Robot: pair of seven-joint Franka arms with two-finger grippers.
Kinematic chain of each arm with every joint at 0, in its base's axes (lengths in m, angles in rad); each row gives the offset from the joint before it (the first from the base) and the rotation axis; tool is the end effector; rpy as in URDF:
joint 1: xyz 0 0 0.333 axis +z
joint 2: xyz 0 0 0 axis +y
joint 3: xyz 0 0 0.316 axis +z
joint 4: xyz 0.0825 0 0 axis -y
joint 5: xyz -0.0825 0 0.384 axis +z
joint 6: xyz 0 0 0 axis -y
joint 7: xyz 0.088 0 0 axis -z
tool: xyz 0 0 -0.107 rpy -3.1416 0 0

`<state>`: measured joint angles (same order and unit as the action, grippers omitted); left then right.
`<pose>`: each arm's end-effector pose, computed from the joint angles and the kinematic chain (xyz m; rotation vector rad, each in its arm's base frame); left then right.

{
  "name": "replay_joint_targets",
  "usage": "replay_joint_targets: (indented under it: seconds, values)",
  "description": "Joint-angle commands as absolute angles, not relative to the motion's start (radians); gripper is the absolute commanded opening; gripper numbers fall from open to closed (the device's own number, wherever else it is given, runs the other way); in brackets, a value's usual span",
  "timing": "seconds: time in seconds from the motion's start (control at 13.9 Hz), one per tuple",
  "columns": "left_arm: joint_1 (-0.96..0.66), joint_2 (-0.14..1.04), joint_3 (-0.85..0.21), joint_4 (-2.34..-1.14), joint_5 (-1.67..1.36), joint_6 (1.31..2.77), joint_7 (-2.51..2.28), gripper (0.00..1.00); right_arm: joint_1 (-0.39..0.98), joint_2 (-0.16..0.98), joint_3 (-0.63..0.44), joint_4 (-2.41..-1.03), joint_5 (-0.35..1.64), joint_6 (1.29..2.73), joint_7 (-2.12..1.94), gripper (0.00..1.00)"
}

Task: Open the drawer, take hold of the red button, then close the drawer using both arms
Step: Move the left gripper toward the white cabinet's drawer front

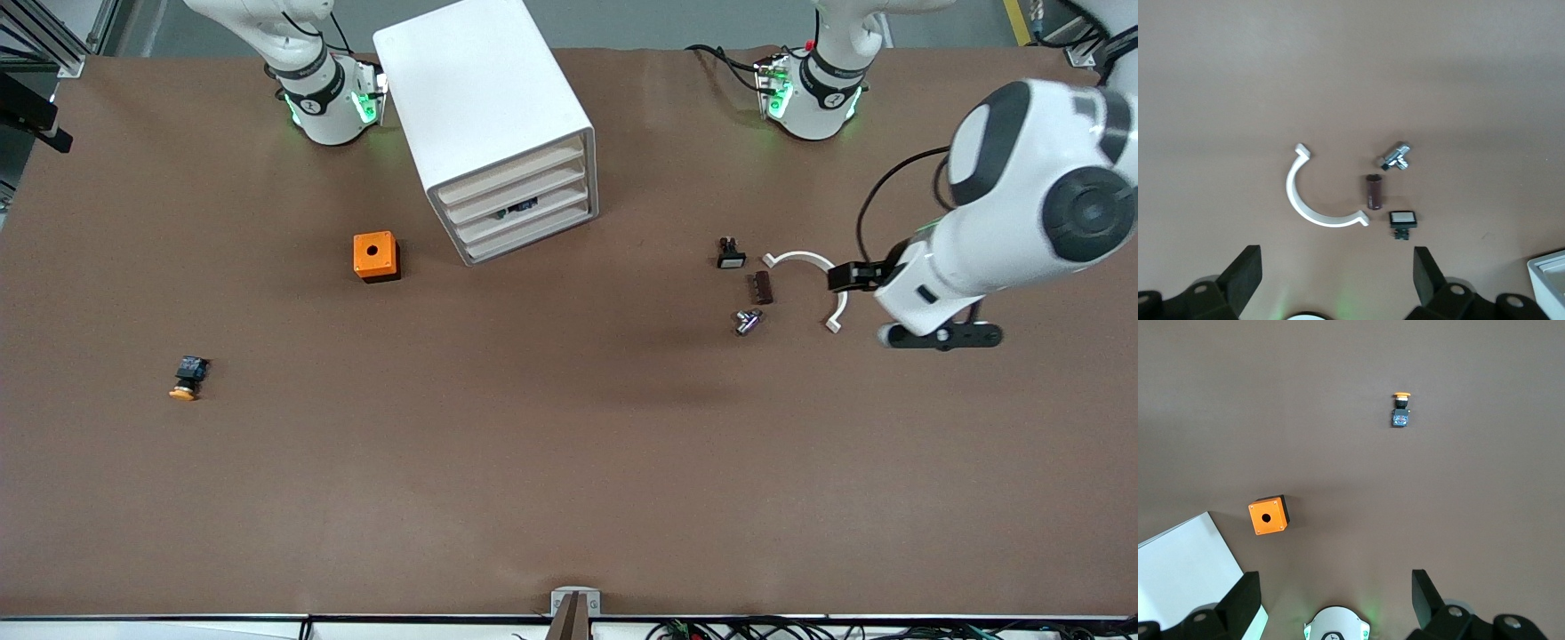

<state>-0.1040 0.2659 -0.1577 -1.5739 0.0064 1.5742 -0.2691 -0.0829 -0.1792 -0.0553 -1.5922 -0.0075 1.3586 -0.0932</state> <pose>0.5928 -0.1488 0.4691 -3.0803 -0.0101 0.4065 0.4682 -0.0692 0.6887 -3.1309 0.0708 0.0846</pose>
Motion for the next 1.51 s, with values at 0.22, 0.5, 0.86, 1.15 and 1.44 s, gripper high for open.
replay_joint_targets:
  seconds: [0.22,0.5,0.86,1.15,1.44]
  values:
    - [-0.222,0.394,-0.158,-1.488,-0.057,1.565,-0.488,1.0,-0.08,-0.206,-0.057,-1.615,-0.012,1.364,-0.098,1.0]
    - [-0.265,0.443,-0.158,-1.465,-0.13,1.565,-0.613,1.0,-0.08,-0.206,-0.057,-1.615,-0.012,1.364,-0.098,1.0]
    - [-0.328,0.535,-0.158,-1.393,-0.224,1.572,-0.862,1.0,-0.077,-0.206,-0.054,-1.615,-0.012,1.37,-0.097,1.0]
    - [-0.37,0.584,-0.158,-1.378,-0.252,1.626,-1.044,1.0,-0.077,-0.204,-0.054,-1.615,-0.012,1.37,-0.098,1.0]
    - [-0.417,0.623,-0.158,-1.362,-0.252,1.626,-1.25,1.0,-0.077,-0.204,-0.054,-1.615,-0.012,1.373,-0.097,1.0]
